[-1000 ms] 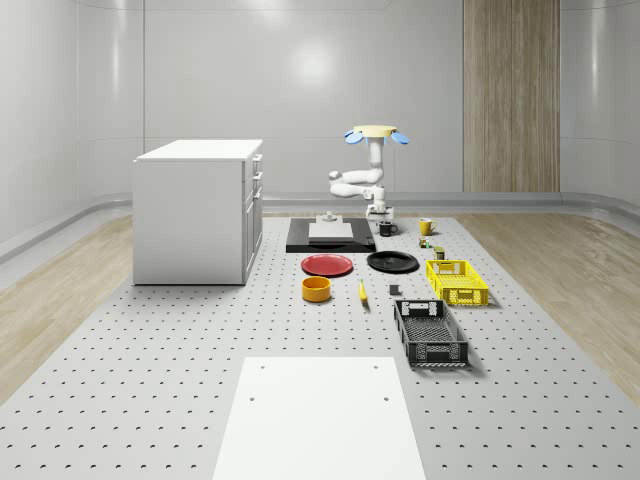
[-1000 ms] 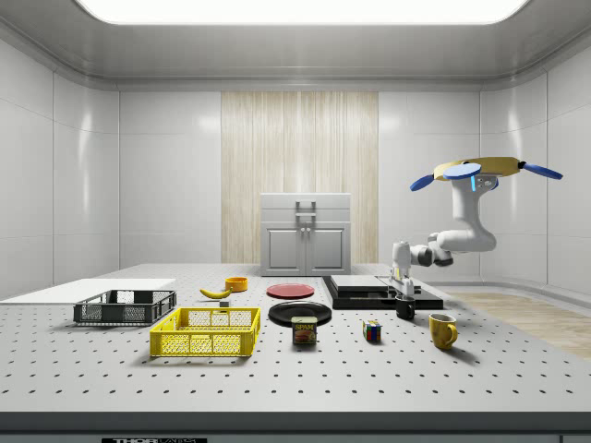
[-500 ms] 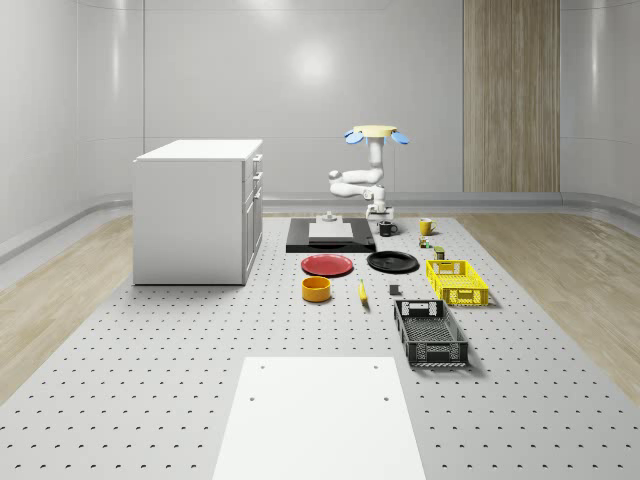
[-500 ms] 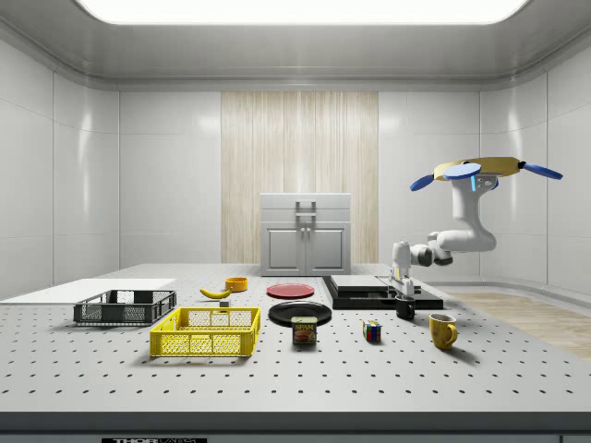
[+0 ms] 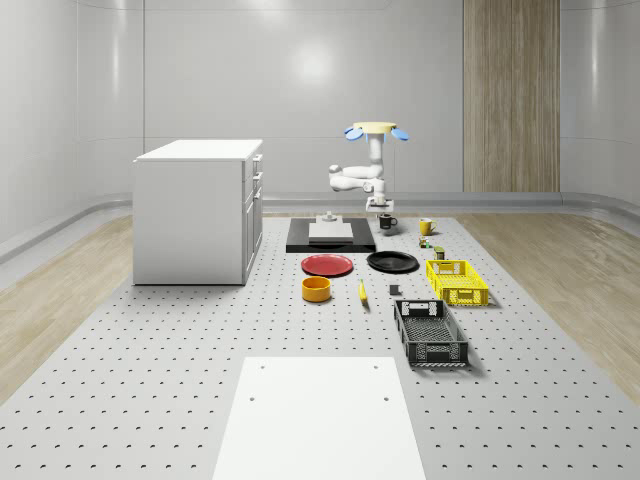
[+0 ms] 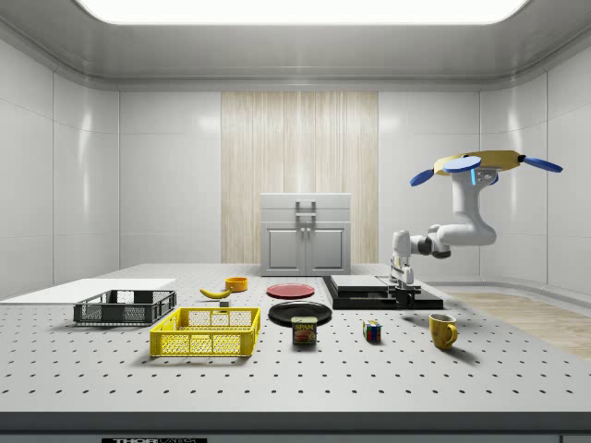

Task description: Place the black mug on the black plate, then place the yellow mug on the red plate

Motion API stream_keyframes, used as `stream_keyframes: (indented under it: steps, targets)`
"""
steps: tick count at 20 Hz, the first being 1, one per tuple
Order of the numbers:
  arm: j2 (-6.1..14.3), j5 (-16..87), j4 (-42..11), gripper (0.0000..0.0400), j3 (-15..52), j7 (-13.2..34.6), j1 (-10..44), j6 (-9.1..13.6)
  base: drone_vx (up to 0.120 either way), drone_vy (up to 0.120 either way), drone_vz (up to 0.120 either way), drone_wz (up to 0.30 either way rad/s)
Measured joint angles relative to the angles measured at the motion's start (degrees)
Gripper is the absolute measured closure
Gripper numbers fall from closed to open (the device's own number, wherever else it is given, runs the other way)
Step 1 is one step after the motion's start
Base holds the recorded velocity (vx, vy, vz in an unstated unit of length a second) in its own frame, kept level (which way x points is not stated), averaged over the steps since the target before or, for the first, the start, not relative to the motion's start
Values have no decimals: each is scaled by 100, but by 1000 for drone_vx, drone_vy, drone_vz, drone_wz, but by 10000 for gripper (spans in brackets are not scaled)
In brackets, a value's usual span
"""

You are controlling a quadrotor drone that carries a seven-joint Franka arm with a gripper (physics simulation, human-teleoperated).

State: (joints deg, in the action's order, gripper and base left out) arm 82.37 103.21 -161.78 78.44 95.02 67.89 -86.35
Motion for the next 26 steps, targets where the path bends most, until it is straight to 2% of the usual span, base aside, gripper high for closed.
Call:
stream_keyframes:
  steps: [3,7,26]
  targets:
    - [40,-91,-9,290,83,14,11,-11,0,0,120,0]
    - [98,-163,-13,290,140,28,24,-48,120,0,120,0]
    - [352,-299,-7,290,202,69,71,-272,120,0,0,0]
